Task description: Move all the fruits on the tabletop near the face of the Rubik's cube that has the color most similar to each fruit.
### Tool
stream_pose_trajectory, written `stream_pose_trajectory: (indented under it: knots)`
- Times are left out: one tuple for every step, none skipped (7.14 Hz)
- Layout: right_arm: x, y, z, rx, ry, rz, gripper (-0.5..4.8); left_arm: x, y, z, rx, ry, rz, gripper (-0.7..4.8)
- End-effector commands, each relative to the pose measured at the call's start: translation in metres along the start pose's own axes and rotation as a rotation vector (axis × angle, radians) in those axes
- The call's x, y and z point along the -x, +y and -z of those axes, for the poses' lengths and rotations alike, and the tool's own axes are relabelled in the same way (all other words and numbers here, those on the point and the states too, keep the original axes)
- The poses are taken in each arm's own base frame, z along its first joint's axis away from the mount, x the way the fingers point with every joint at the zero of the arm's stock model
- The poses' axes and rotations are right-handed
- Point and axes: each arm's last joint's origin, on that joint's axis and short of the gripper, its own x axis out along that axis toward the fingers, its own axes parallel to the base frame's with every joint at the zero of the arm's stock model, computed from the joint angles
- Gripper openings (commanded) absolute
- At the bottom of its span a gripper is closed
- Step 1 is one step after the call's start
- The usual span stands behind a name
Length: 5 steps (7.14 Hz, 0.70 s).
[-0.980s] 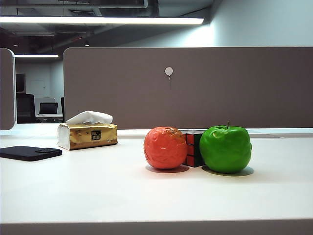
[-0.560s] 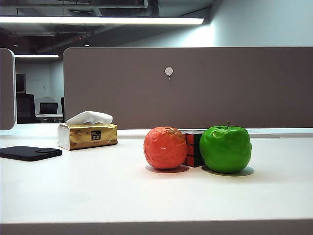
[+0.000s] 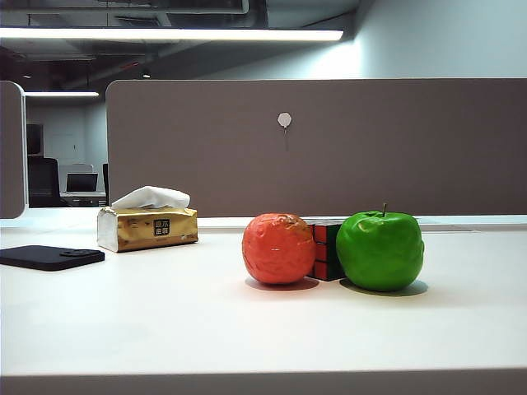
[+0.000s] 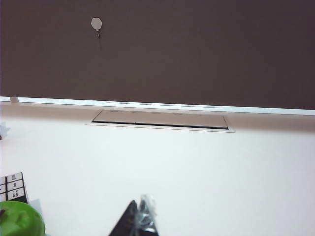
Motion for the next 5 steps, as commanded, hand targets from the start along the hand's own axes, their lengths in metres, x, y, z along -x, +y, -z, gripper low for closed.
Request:
stream_pose_trajectory:
  knots:
    - [0.0, -0.0006, -0.0005, 0.03, -0.009, 0.02, -0.01, 0.0003, -0.0001, -0.0019, -0.003, -0.011, -0.003, -0.05]
    - [0.0, -0.001, 0.0002, 0.045, -0.001, 0.036, -0.01, 0.0003, 0.0, -0.0012, -0.009, -0.004, -0.003, -0.05]
    - [0.0001, -0.0015, 0.0011, 0.056, 0.009, 0.051, 0.0, 0.0003, 0.0, -0.0004, -0.036, 0.004, -0.003, -0.05]
    - [0.0001, -0.0016, 0.0018, 0.099, 0.018, 0.055, -0.01, 0.0003, 0.0001, 0.0008, -0.073, 0.016, -0.003, -0.05]
    - [0.0001, -0.0016, 0.0017, 0.099, 0.017, 0.055, 0.0, 0.0003, 0.0, 0.0006, -0.073, 0.014, -0.003, -0.05]
